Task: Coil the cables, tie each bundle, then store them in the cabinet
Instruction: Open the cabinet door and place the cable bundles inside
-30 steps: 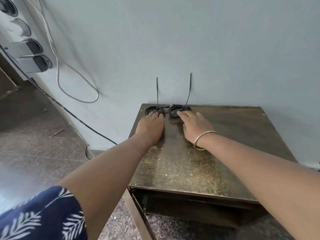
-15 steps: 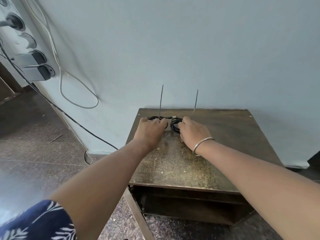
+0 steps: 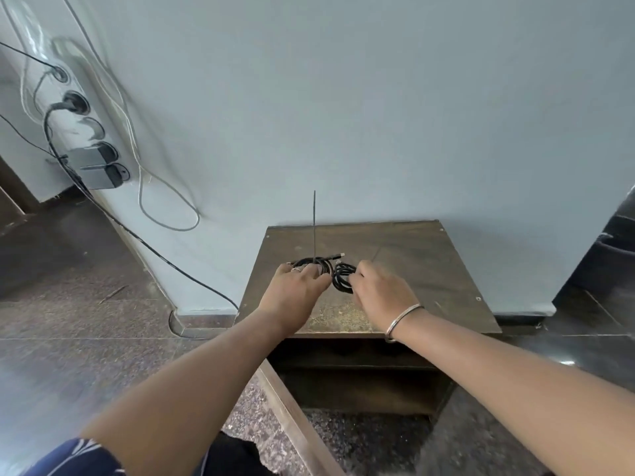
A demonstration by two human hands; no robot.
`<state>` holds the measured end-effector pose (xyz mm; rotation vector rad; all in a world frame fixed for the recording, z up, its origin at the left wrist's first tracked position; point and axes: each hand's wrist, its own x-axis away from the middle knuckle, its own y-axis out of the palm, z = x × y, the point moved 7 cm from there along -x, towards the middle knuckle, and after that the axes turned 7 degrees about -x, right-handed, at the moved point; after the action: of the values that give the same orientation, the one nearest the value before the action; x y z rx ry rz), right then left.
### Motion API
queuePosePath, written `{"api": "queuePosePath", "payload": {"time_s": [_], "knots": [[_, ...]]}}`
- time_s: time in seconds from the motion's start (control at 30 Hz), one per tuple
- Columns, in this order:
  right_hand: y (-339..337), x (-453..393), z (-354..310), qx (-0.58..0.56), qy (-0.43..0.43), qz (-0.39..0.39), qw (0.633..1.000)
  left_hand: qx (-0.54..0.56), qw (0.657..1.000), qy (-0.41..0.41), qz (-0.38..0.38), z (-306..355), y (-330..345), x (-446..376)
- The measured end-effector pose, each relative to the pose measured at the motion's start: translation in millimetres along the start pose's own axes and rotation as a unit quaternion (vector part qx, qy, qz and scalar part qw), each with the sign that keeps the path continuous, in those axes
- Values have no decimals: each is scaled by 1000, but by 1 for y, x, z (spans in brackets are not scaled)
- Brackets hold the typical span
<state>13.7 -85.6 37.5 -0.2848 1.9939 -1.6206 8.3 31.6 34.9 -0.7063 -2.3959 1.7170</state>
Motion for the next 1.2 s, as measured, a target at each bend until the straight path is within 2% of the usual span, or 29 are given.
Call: {"api": "queuePosePath", "payload": {"time_s": [0.27, 0.5, 0.67, 0.97, 1.2], "knots": [[-37, 79, -16, 8, -40, 32, 999, 17, 998, 67, -6, 47, -30, 45], [-31, 146, -25, -10, -62, 22, 998, 17, 987, 156, -31, 101, -26, 75], [-3, 171, -17, -8, -48, -45, 998, 6, 975, 199, -98, 132, -11, 89], [67, 180, 6, 41, 1, -229, 973, 1, 957, 205, -205, 169, 29, 91], [108, 165, 30, 70, 29, -300, 951, 60, 937, 152, -310, 186, 77, 81]]}}
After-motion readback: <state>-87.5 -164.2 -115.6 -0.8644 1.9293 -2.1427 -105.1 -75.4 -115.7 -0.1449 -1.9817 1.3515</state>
